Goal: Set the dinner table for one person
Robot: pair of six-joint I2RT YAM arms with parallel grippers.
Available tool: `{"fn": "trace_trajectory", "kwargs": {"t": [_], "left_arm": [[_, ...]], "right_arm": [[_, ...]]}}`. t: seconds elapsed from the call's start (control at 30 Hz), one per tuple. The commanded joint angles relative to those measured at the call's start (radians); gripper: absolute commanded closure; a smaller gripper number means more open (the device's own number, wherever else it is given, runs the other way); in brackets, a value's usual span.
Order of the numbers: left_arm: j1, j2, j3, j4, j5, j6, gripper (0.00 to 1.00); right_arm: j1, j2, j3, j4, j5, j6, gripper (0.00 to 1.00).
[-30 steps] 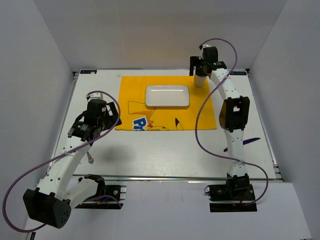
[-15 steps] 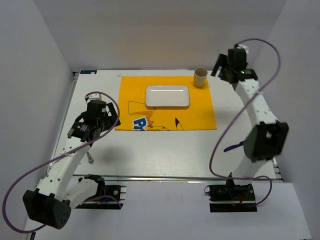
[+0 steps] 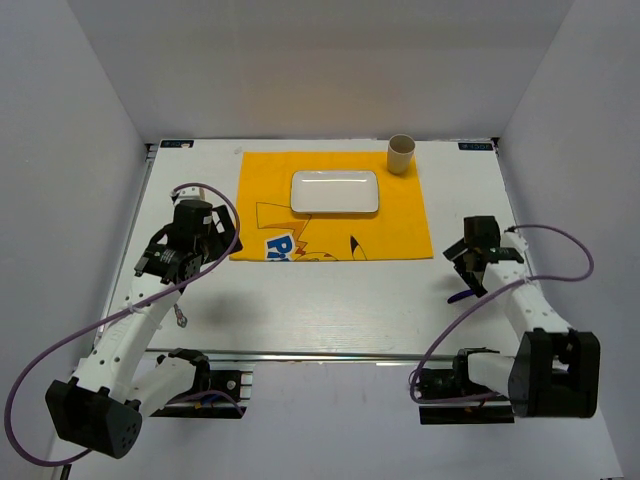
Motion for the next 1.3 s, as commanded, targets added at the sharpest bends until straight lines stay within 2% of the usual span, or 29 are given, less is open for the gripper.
{"fn": "trace_trajectory", "kwargs": {"t": [0.0, 0.2, 0.47, 0.63, 0.83, 0.93, 0.97, 1.03, 1.07, 1.13, 1.27], "left_arm": [[0.004, -0.033, 0.006, 0.002, 0.0, 0.004, 0.02], [0.004, -0.047, 0.003, 0.003, -0.001, 0.004, 0.02], [0.004, -0.036, 0.004, 0.003, 0.0, 0.004, 0.02], [0.004, -0.03, 0.006, 0.0, -0.001, 0.004, 0.02], [0.004, -0.033, 0.006, 0.002, -0.01, 0.004, 0.02], [0.004, -0.03, 0.006, 0.002, -0.007, 0.004, 0.02], [0.004, -0.027, 0.007, 0.002, -0.006, 0.004, 0.02], [0.004, -0.027, 0.006, 0.002, -0.006, 0.004, 0.02], [0.004, -0.025, 0.007, 0.002, -0.009, 0.004, 0.02], [0.004, -0.027, 0.007, 0.002, -0.009, 0.004, 0.02], [0.004, -0.028, 0.007, 0.0, -0.015, 0.003, 0.02]], "right_arm": [[-0.001, -0.071, -0.036, 0.067, 0.061, 0.179, 0.11], [-0.024, 0.051, -0.012, 0.055, 0.054, 0.17, 0.11], [-0.027, 0.243, 0.068, -0.117, 0.063, 0.228, 0.11], [-0.071, 0.268, 0.018, -0.063, 0.018, 0.197, 0.11], [-0.097, 0.273, -0.066, -0.037, 0.001, 0.239, 0.14], [-0.108, 0.263, -0.115, 0.027, -0.034, 0.213, 0.24], [-0.11, 0.265, -0.125, 0.046, -0.046, 0.21, 0.33], [-0.114, 0.265, -0.142, 0.064, -0.049, 0.204, 0.37], [-0.114, 0.265, -0.154, 0.073, -0.052, 0.198, 0.48], [-0.117, 0.257, -0.165, 0.081, -0.055, 0.193, 0.63], [-0.117, 0.233, -0.198, 0.128, -0.091, 0.168, 0.8]]}}
